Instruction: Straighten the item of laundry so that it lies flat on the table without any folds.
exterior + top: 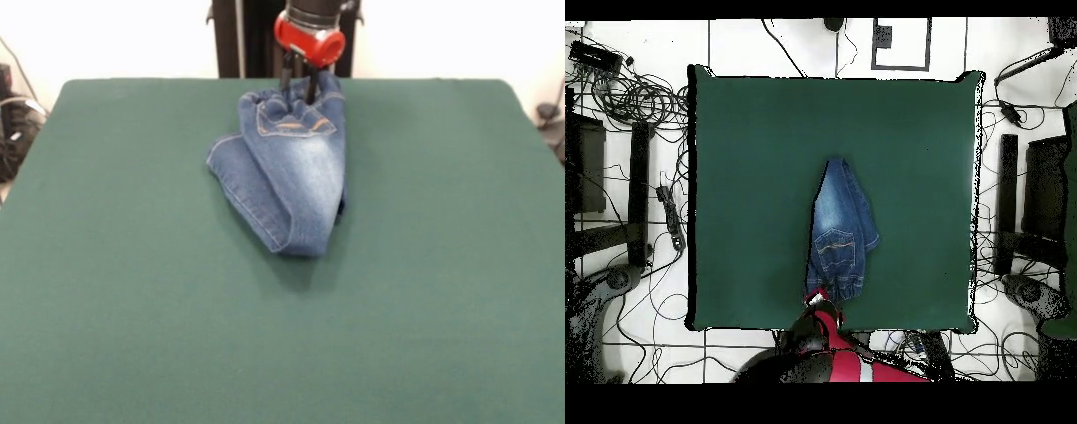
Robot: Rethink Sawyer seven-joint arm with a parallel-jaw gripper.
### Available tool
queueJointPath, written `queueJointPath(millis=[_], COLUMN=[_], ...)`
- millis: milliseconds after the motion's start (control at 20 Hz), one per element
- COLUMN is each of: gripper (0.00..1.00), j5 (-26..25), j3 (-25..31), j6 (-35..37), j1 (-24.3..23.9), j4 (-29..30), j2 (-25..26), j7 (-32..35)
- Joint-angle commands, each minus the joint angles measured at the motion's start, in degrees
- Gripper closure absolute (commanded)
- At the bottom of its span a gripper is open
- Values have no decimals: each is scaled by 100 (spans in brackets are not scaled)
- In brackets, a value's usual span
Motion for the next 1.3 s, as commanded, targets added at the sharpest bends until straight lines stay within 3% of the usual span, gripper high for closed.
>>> queueJointPath(millis=[50, 350, 400, 1100, 1300], gripper=[0, 0, 100, 100, 100], j5=[-73, -177, -214, -47, 242], j3=[560, 451, 432, 503, 469], j6=[-46, -158, -238, -255, -247], j1=[-90, -7, 22, 227, 649], j4=[-324, -471, -482, -355, 142], j2=[1148, 1331, 1346, 1188, 426], j7=[1509, 1180, 1156, 1253, 1400])
